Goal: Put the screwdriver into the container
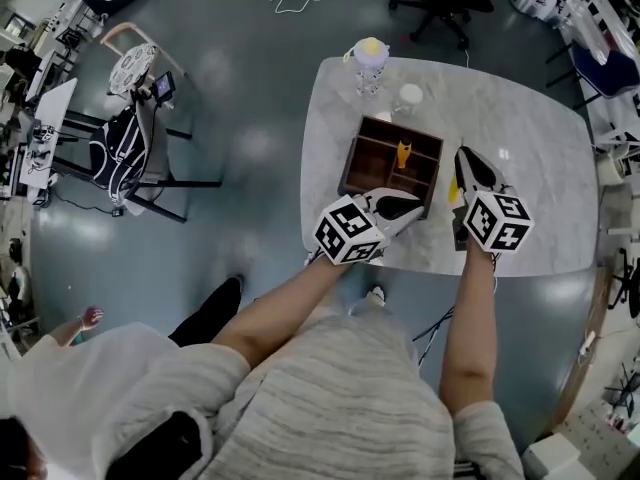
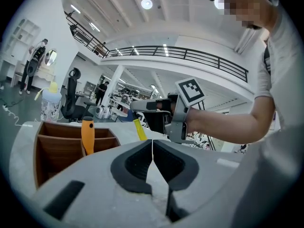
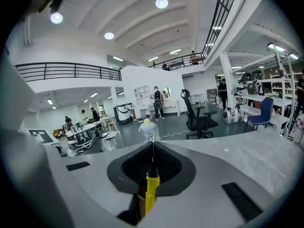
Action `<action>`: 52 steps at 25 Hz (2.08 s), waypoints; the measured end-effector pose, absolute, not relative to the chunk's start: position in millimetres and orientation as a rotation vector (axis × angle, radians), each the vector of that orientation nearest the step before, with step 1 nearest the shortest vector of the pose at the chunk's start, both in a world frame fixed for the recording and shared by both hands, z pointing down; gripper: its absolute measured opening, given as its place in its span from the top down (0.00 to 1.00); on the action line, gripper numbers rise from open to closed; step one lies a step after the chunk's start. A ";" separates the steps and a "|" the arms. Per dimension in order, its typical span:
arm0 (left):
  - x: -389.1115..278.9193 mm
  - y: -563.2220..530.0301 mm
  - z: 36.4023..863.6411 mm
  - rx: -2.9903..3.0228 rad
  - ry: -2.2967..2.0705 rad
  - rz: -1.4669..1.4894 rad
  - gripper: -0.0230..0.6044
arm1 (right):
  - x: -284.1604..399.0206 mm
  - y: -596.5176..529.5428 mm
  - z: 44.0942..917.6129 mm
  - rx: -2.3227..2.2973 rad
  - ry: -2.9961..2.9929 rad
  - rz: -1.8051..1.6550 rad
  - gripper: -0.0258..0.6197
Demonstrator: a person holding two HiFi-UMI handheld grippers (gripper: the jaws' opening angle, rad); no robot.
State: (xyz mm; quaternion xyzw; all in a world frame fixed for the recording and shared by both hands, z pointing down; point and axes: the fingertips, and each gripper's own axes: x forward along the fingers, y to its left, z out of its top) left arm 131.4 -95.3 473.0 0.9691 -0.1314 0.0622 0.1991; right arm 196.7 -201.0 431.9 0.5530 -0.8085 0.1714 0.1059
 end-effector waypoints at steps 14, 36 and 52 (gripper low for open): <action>101.5 -106.5 474.8 2.703 -0.436 0.181 0.93 | 154.8 -223.5 424.6 1.664 -2.658 0.440 0.93; 97.9 -130.3 488.2 2.694 -0.404 0.249 0.93 | 139.6 -233.5 473.2 1.676 -2.583 0.456 0.93; 104.5 -124.2 485.6 2.691 -0.391 0.239 0.93 | 132.6 -204.6 517.5 1.496 -2.324 0.446 0.93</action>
